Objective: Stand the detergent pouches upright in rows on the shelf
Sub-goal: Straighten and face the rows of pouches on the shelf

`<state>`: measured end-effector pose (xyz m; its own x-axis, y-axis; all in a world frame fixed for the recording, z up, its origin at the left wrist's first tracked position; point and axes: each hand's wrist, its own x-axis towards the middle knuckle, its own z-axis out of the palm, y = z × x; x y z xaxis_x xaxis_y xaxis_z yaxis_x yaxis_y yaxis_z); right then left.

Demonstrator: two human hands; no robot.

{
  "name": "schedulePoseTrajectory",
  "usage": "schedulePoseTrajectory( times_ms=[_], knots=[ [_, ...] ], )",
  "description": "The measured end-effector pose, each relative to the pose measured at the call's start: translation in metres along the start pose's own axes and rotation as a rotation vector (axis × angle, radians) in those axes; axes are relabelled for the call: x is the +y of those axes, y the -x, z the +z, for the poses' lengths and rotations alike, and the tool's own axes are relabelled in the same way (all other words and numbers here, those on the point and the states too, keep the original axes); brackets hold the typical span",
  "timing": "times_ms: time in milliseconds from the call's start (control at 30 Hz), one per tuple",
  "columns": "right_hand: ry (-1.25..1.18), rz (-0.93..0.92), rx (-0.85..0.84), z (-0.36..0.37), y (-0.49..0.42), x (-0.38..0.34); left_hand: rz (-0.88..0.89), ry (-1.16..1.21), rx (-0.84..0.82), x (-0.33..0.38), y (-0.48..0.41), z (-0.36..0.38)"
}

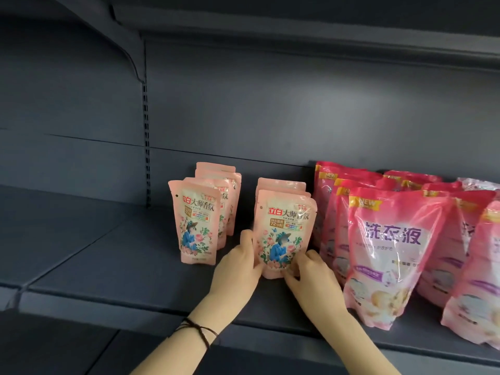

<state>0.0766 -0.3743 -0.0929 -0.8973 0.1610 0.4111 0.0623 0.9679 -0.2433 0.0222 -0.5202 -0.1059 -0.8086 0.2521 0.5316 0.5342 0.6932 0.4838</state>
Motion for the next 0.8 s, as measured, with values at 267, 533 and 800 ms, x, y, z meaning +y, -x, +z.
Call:
schedulePoseTrajectory(
  times_ms=[267, 533, 800],
  knots=[
    [0.235, -0.116, -0.157, -0.015, 0.001, 0.001, 0.131, -0.42, 0.024, -0.01, 0.006, -0.022],
    [0.418, -0.229, -0.14, -0.047, -0.002, -0.045, 0.467, -0.769, 0.049, -0.057, 0.024, -0.107],
    [0.355, -0.274, 0.081, -0.06, -0.026, -0.137, 0.46, -0.796, 0.111, -0.1, -0.001, -0.188]
  ],
)
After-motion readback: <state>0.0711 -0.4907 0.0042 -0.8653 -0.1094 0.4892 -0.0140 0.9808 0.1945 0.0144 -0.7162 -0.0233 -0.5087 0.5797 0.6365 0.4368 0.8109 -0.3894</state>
